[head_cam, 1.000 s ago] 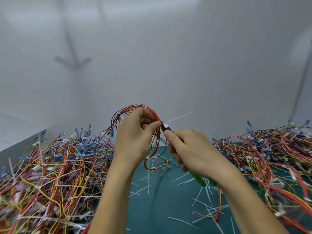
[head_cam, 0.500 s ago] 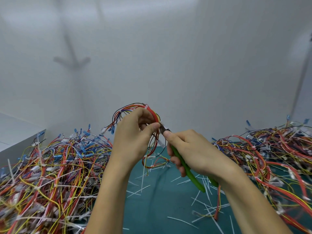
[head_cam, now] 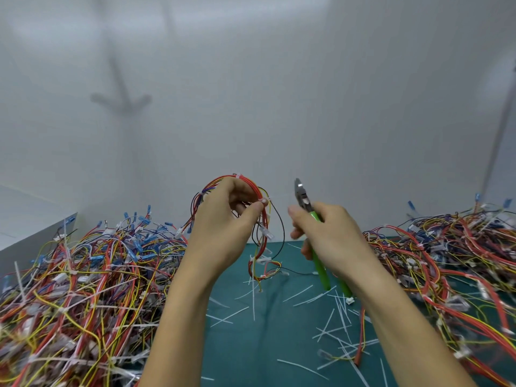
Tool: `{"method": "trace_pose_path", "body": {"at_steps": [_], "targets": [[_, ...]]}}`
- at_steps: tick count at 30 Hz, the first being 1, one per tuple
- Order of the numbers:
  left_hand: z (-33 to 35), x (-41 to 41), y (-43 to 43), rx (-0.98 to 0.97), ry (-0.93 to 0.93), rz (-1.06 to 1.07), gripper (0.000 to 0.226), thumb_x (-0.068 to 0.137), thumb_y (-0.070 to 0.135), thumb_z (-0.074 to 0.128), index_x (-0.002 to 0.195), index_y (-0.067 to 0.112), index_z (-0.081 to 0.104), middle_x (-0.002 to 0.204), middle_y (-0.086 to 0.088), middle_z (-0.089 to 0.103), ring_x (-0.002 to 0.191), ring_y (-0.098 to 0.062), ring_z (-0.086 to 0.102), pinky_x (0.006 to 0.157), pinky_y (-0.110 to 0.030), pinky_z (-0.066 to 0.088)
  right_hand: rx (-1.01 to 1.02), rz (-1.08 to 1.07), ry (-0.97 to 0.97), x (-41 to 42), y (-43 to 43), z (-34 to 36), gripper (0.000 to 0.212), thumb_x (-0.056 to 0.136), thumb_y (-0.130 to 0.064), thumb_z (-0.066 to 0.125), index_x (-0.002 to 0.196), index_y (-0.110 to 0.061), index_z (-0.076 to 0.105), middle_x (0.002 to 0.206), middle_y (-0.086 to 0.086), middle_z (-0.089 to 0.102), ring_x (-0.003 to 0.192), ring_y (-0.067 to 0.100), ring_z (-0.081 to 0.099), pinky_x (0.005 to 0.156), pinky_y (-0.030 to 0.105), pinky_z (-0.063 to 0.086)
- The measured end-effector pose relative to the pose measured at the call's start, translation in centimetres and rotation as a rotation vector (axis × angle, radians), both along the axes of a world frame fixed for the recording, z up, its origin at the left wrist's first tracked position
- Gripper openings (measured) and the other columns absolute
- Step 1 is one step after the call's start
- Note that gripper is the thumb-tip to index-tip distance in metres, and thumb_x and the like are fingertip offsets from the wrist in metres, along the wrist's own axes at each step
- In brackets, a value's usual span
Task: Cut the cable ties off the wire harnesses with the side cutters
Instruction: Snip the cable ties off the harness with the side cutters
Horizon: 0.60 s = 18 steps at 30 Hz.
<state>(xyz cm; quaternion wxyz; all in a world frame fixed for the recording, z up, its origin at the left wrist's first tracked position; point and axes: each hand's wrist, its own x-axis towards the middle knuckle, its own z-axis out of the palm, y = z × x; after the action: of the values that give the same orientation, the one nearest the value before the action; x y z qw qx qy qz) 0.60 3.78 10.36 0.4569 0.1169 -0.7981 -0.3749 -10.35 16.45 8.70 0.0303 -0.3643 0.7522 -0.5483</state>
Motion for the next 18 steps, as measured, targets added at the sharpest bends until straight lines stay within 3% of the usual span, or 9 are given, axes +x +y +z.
{"method": "trace_pose_path", "body": {"at_steps": [3,6,8,10,12,15,18], "targets": [[0.1,0.3,0.3,0.063,-0.02,-0.066,0.011,0.089,0.008,0.066,0.09,0.017,0.06,0.088,0.001,0.071,0.085,-0.026,0.065,0.081,-0.033,0.053,-0.013,-0.122,0.077,0.1,-0.1,-0.4,0.015,0.083,-0.031,0.069,0.077,-0.02,0.063,0.074,-0.002,0.068,0.076,0.027,0.068,0.077,0.047,0.057],[0.0,0.3,0.4,0.112,-0.064,-0.117,0.009,0.092,0.004,0.058,0.097,0.011,0.056,0.097,-0.012,0.069,0.096,-0.031,0.063,0.09,-0.043,0.051,-0.106,-0.062,-0.014,0.4,-0.4,-0.5,0.016,0.078,-0.021,0.078,0.074,-0.02,0.062,0.069,0.001,0.07,0.068,0.03,0.068,0.072,0.049,0.059],[-0.1,0.2,0.5,0.126,-0.106,-0.127,0.009,0.093,0.006,0.055,0.101,0.007,0.052,0.1,-0.023,0.064,0.089,-0.028,0.061,0.086,-0.041,0.049,-0.138,-0.051,-0.003,0.6,-0.6,-0.5,0.02,0.076,-0.021,0.08,0.073,-0.02,0.061,0.065,0.002,0.068,0.066,0.03,0.068,0.071,0.049,0.058],[-0.2,0.1,0.6,0.141,-0.129,-0.124,0.012,0.094,0.009,0.054,0.105,0.006,0.049,0.102,-0.028,0.06,0.079,-0.016,0.054,0.074,-0.029,0.047,-0.177,-0.034,0.002,0.9,-0.8,-0.5,0.021,0.076,-0.021,0.081,0.074,-0.021,0.061,0.066,0.001,0.068,0.067,0.03,0.067,0.071,0.049,0.058],[-0.2,-0.1,0.8,0.151,-0.141,-0.126,0.012,0.094,0.009,0.053,0.106,0.008,0.049,0.102,-0.025,0.061,0.079,-0.014,0.053,0.071,-0.025,0.044,-0.21,-0.015,0.025,1.1,-0.9,-0.5,0.021,0.077,-0.019,0.081,0.073,-0.021,0.061,0.065,0.0,0.066,0.068,0.031,0.066,0.07,0.049,0.058],[-0.3,-0.2,0.9,0.202,-0.117,-0.146,0.014,0.093,0.007,0.054,0.106,0.01,0.051,0.102,-0.006,0.069,0.084,-0.008,0.063,0.073,-0.019,0.047,-0.234,-0.007,0.105,1.1,-0.7,-0.3,0.021,0.079,-0.016,0.079,0.073,-0.023,0.06,0.064,-0.006,0.064,0.068,0.027,0.064,0.071,0.046,0.057],[-0.2,-0.5,1.1,0.271,-0.052,-0.133,0.014,0.09,0.004,0.057,0.102,0.011,0.055,0.101,0.001,0.071,0.082,0.002,0.066,0.07,-0.008,0.047,-0.237,0.012,0.165,1.1,-0.5,-0.3,0.022,0.083,-0.013,0.076,0.074,-0.026,0.06,0.069,-0.012,0.066,0.066,0.014,0.064,0.07,0.038,0.057]]}}
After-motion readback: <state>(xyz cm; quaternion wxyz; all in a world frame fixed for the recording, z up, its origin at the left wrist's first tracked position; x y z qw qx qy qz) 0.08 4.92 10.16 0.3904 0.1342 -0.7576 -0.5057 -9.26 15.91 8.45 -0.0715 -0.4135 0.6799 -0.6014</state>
